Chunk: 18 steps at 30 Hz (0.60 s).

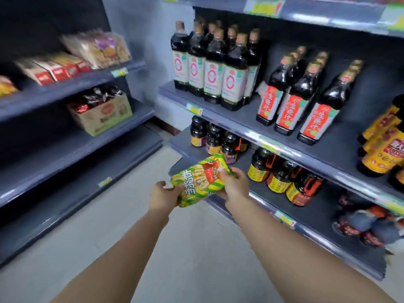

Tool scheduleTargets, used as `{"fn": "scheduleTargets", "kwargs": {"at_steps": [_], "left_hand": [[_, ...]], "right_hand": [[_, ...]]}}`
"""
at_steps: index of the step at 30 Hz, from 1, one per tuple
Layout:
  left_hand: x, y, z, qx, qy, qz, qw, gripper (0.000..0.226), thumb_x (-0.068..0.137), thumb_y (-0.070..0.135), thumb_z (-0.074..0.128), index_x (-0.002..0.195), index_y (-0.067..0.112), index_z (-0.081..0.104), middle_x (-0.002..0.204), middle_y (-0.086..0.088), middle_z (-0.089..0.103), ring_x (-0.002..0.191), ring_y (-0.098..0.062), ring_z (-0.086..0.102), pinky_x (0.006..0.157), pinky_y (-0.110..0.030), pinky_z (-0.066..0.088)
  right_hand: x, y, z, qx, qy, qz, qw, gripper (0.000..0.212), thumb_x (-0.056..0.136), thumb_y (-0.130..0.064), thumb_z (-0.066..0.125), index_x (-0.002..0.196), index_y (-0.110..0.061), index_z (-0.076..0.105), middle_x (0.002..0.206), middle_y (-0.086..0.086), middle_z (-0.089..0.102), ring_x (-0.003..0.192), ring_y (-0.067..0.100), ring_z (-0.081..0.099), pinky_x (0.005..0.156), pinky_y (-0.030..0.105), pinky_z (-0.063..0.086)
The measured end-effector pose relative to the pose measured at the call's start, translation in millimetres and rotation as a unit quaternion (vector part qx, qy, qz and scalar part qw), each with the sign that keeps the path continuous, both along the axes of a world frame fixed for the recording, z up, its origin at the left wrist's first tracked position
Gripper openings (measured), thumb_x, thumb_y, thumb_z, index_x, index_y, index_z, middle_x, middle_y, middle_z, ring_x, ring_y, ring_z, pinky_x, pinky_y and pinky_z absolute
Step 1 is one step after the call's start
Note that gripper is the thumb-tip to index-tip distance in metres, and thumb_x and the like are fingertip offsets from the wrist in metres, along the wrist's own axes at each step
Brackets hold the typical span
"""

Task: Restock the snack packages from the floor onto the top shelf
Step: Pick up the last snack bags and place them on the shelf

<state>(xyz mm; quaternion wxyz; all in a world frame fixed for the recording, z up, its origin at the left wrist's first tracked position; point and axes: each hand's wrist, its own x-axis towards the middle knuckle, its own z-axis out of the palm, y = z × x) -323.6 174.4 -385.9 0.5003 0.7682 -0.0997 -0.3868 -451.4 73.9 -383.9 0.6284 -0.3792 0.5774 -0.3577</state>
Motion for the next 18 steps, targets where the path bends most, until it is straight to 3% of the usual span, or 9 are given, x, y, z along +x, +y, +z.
{"fn": "scheduleTargets", "kwargs": {"at_steps": [2,6,8,11,13,15,18], "left_hand": [[36.7,22.1,20.9,-0.018,-0.005,0.022,1.000,0.028,0.087,0.016,0.069,0.110,0.005,0.059,0.088,-0.009,0.067,0.077,-0.024,0.065,0.083,-0.043,0.057],[107.1,67.7,61.9,-0.038,-0.069,0.078,0.994,0.003,0.087,0.012,0.066,0.087,0.013,0.069,0.090,-0.010,0.071,0.083,-0.027,0.067,0.089,-0.046,0.055],[138.1,89.1,80.8,-0.049,-0.090,0.113,0.988,0.014,0.086,0.011,0.067,0.076,0.021,0.067,0.088,-0.009,0.073,0.081,-0.026,0.068,0.087,-0.045,0.056],[177.9,122.4,107.1,-0.051,-0.117,0.154,0.980,0.010,0.087,0.012,0.066,0.081,0.020,0.067,0.086,-0.006,0.071,0.075,-0.021,0.063,0.078,-0.038,0.054],[204.2,143.4,119.9,-0.050,-0.147,0.182,0.971,0.007,0.087,0.013,0.065,0.089,0.017,0.071,0.087,-0.005,0.071,0.078,-0.022,0.064,0.079,-0.035,0.052],[229.1,163.7,132.0,-0.054,-0.164,0.214,0.961,0.018,0.085,0.014,0.066,0.102,0.013,0.073,0.092,-0.003,0.074,0.087,-0.024,0.069,0.089,-0.039,0.054],[258.4,193.1,154.6,-0.068,-0.167,0.268,0.946,0.028,0.087,0.015,0.067,0.115,0.011,0.069,0.096,-0.002,0.074,0.084,-0.018,0.069,0.083,-0.035,0.056]], "right_hand": [[41.3,11.0,21.3,-0.024,0.004,0.040,0.999,0.014,0.084,-0.022,0.071,0.079,-0.026,0.059,0.095,0.005,0.067,0.085,0.023,0.064,0.066,0.035,0.054],[122.9,37.0,65.1,-0.131,0.067,0.110,0.983,0.008,0.085,-0.020,0.071,0.089,-0.013,0.069,0.079,-0.003,0.062,0.080,0.015,0.054,0.067,0.025,0.040],[160.8,51.6,82.7,-0.168,0.080,0.144,0.972,0.007,0.085,-0.019,0.070,0.082,-0.013,0.068,0.073,-0.007,0.059,0.080,0.016,0.055,0.072,0.026,0.041],[213.2,72.6,103.7,-0.223,0.090,0.202,0.949,0.011,0.084,-0.019,0.070,0.075,-0.019,0.065,0.077,-0.004,0.064,0.084,0.021,0.061,0.080,0.036,0.050],[244.3,85.9,117.1,-0.251,0.098,0.256,0.928,0.008,0.084,-0.022,0.070,0.086,-0.015,0.071,0.084,-0.004,0.068,0.085,0.018,0.062,0.078,0.031,0.049],[276.0,96.3,128.8,-0.276,0.104,0.297,0.908,0.020,0.081,-0.028,0.072,0.095,-0.014,0.074,0.092,-0.003,0.072,0.089,0.018,0.064,0.076,0.027,0.047],[321.7,113.9,150.8,-0.281,0.082,0.339,0.894,0.025,0.081,-0.029,0.072,0.101,-0.014,0.073,0.101,-0.003,0.068,0.095,0.017,0.061,0.077,0.027,0.045]]}}
